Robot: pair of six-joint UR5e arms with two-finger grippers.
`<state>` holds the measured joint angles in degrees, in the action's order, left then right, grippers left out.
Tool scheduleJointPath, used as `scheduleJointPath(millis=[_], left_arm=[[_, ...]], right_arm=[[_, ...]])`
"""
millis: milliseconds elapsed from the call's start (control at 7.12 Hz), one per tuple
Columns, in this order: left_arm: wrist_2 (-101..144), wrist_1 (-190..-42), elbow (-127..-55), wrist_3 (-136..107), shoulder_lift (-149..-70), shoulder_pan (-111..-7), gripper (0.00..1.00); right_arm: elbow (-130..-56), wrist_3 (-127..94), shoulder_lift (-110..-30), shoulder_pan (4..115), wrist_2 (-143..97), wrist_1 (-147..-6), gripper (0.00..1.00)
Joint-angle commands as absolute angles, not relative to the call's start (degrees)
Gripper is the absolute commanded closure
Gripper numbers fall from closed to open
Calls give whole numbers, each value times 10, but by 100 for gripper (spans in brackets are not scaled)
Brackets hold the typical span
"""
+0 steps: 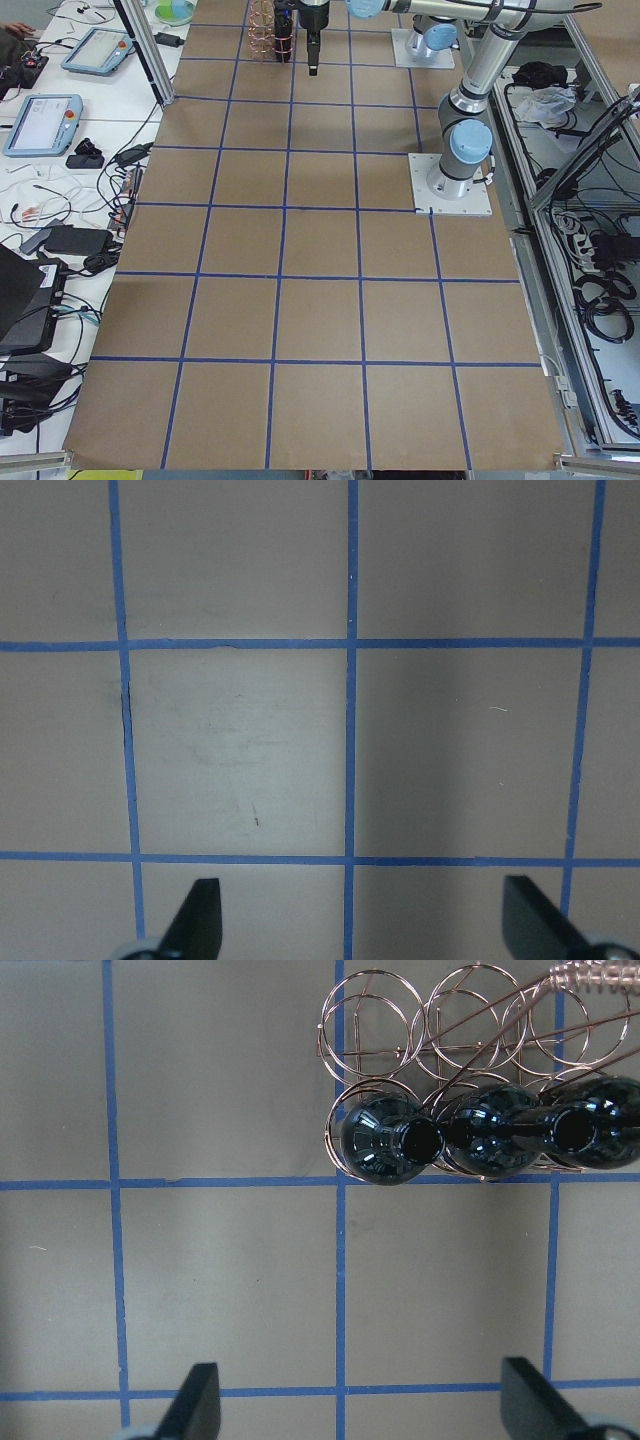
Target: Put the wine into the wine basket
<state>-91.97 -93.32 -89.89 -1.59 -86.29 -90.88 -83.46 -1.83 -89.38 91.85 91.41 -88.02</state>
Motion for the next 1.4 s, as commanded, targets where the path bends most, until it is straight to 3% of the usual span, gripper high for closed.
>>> scheduleJointPath(millis=[0, 1264], left_arm=[[-927, -933, -898, -9, -862, -908, 0], [-923, -928, -899, -10, -865, -909, 0]], right_arm=[[-835, -18, -893, 918, 915, -889, 0], [-847, -18, -890, 918, 918, -908, 0]])
